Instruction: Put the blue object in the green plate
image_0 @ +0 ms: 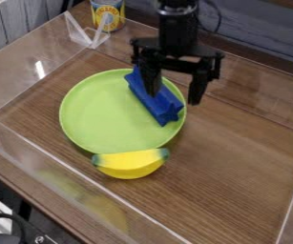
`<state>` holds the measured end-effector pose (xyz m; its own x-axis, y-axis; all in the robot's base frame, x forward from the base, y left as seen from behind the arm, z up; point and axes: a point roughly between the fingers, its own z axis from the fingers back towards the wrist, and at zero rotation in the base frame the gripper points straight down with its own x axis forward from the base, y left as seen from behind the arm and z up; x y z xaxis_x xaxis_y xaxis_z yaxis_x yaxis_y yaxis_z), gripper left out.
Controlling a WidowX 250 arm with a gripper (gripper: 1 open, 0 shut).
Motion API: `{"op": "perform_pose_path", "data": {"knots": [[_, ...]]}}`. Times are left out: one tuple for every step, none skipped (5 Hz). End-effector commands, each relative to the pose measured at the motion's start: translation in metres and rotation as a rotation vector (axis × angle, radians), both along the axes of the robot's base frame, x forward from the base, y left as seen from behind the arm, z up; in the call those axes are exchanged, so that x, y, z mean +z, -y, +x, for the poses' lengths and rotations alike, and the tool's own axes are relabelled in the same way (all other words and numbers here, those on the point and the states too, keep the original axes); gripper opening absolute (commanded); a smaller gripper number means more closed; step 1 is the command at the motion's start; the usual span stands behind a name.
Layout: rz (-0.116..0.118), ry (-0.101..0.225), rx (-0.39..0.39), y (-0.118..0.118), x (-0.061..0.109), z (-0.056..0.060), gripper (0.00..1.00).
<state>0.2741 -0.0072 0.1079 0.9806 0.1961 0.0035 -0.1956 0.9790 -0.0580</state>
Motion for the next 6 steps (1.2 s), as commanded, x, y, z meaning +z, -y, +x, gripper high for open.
{"op": "perform_pose_path", "data": {"knots": [[-0.004, 0.063, -0.049, -0.008, 0.036, 0.013, 1.00], [0.008, 0.091, -0.031, -0.020, 0.062, 0.011, 1.00], [0.015, 0.121, -0.007, -0.039, 0.082, 0.007, 1.00], [0.020, 0.132, 0.081, -0.053, 0.092, -0.002, 1.00], [0.027, 0.148, 0.144, -0.059, 0.096, -0.004, 1.00], [0.035, 0.159, 0.157, -0.073, 0.098, 0.002, 1.00]]}}
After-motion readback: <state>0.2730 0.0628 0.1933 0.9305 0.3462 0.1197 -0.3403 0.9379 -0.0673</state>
